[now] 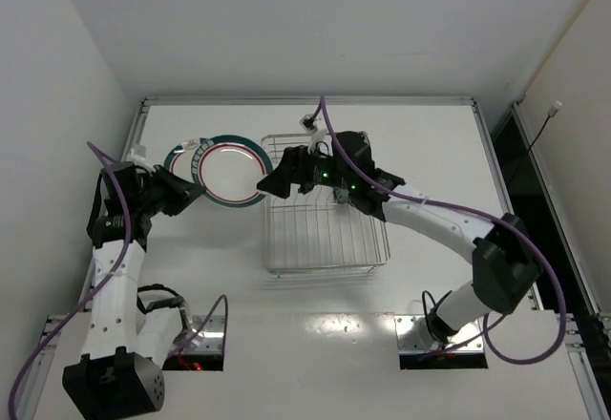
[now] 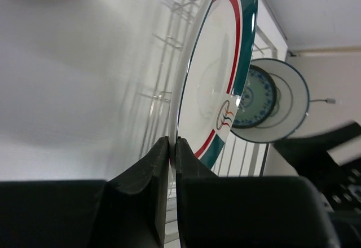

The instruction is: Load the plates into the dish rack

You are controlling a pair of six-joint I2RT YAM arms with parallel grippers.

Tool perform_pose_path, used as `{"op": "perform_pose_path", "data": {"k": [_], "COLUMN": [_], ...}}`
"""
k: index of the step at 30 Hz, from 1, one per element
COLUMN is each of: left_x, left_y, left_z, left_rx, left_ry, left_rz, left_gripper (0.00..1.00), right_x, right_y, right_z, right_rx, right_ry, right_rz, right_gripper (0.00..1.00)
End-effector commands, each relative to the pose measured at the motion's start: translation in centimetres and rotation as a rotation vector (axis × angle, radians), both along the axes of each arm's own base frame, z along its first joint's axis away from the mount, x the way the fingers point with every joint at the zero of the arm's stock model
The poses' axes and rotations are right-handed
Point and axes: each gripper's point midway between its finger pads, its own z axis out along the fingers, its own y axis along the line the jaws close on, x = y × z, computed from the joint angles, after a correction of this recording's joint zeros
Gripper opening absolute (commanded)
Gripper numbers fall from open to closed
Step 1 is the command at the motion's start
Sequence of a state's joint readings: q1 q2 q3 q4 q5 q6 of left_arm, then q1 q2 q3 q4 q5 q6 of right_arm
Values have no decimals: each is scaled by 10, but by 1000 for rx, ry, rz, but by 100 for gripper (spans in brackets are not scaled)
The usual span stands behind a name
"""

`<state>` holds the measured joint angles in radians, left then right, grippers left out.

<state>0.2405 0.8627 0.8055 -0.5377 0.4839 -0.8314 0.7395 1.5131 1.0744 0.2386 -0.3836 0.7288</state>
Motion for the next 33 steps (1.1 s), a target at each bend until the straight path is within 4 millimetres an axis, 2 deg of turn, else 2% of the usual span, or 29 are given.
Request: {"op": "perform_pose_path", "data": {"k": [1, 2, 4, 5, 9, 12, 14, 20, 22, 23, 25, 26, 27, 28, 30, 31, 32, 33], "left_x": [9, 8, 6, 6, 5, 4, 2, -3, -4, -5, -7, -7, -7, -8, -9, -10, -10, -11], "left_y": [-19, -20, -23, -23, -28, -37, -46, -61, -63, -65, -69, -72, -74, -75, -79, -79, -79, -81], "left_z": [70, 76, 81, 86, 90, 96, 89, 86, 90, 88, 87, 87, 80, 78, 73, 67, 67, 62], "left_rx": [3, 2, 15, 18, 27, -2, -54, -123, -140, -144, -175, -188, -218, -230, -243, -247, -247, -242], "left_ry": [-250, -263, -284, -295, -309, -338, -330, -359, -366, -369, -365, -374, -354, -352, -347, -334, -334, -327], "left_rz": [-99, -108, -123, -123, -147, -187, -223, -264, -272, -286, -306, -324, -325, -330, -346, -344, -344, -355], "left_gripper": [0, 0, 0, 0, 0, 0, 0, 0, 0, 0, 0, 0, 0, 0, 0, 0, 0, 3], "right_x": [-12, -8, -6, -1, 11, 14, 8, 8, 12, 10, 11, 10, 12, 10, 15, 13, 16, 11], "right_y": [13, 11, 7, 4, -10, -13, -10, -18, -24, -24, -33, -34, -38, -39, -47, -48, -53, -56], "right_z": [8, 7, -8, -6, -20, -17, -21, -15, -14, -16, 0, -2, 4, 10, 7, 13, 11, 19], "right_rx": [126, 132, 123, 130, 115, 156, 209, 400, 460, 477, 546, 564, 584, 604, 609, 616, 613, 612], "right_ry": [50, 43, 91, 82, 113, 119, 143, 243, 264, 278, 237, 269, 259, 244, 256, 244, 255, 232], "right_rz": [113, 104, 87, 76, 25, 32, 64, 89, 92, 95, 105, 109, 108, 119, 86, 90, 66, 68], "right_gripper": [99, 99, 99, 99, 99, 99, 99, 96, 80, 80, 60, 53, 40, 31, 17, 6, 1, 0]}}
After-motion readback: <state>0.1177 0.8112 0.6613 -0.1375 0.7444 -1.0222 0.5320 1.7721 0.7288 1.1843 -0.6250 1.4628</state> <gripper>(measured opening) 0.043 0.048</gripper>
